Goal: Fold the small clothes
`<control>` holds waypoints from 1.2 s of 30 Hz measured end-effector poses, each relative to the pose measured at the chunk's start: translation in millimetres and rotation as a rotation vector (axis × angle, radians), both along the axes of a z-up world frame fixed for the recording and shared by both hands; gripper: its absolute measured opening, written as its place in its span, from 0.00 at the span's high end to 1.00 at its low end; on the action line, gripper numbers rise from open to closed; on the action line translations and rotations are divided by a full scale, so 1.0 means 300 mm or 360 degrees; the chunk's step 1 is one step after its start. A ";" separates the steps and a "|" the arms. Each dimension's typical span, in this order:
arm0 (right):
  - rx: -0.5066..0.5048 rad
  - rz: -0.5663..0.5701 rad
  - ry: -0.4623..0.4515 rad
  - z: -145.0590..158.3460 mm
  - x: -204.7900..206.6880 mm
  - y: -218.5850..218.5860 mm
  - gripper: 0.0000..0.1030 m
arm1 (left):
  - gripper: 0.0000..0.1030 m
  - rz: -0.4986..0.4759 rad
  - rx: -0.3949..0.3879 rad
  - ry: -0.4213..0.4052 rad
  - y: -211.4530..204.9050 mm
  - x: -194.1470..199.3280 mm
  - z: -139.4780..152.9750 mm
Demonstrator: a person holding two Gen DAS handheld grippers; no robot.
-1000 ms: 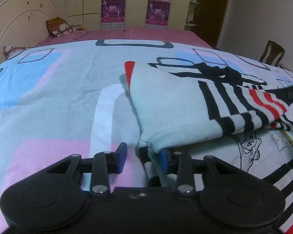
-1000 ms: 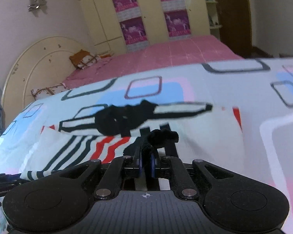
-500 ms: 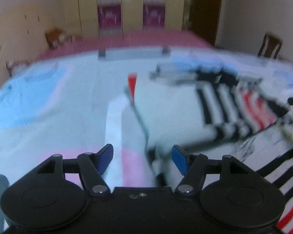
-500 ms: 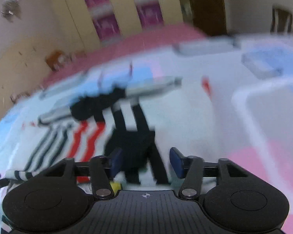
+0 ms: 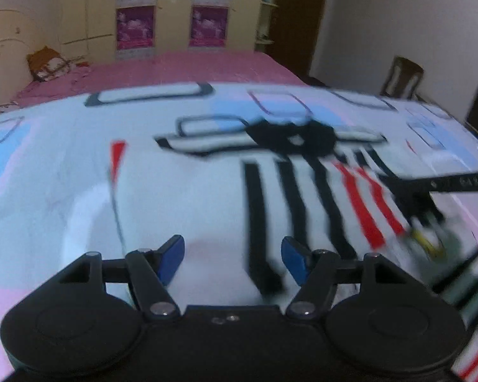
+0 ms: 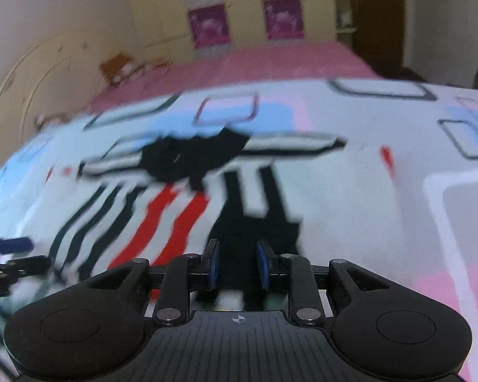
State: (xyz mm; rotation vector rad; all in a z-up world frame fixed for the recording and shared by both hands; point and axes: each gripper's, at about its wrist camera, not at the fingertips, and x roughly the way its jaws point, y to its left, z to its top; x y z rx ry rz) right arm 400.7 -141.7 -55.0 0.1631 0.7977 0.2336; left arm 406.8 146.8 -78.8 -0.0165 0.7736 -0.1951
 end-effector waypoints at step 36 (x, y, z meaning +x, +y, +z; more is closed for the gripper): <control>-0.0216 -0.0017 0.0051 -0.085 0.127 0.036 0.74 | 0.35 0.0034 0.0052 -0.0019 -0.017 0.153 -0.080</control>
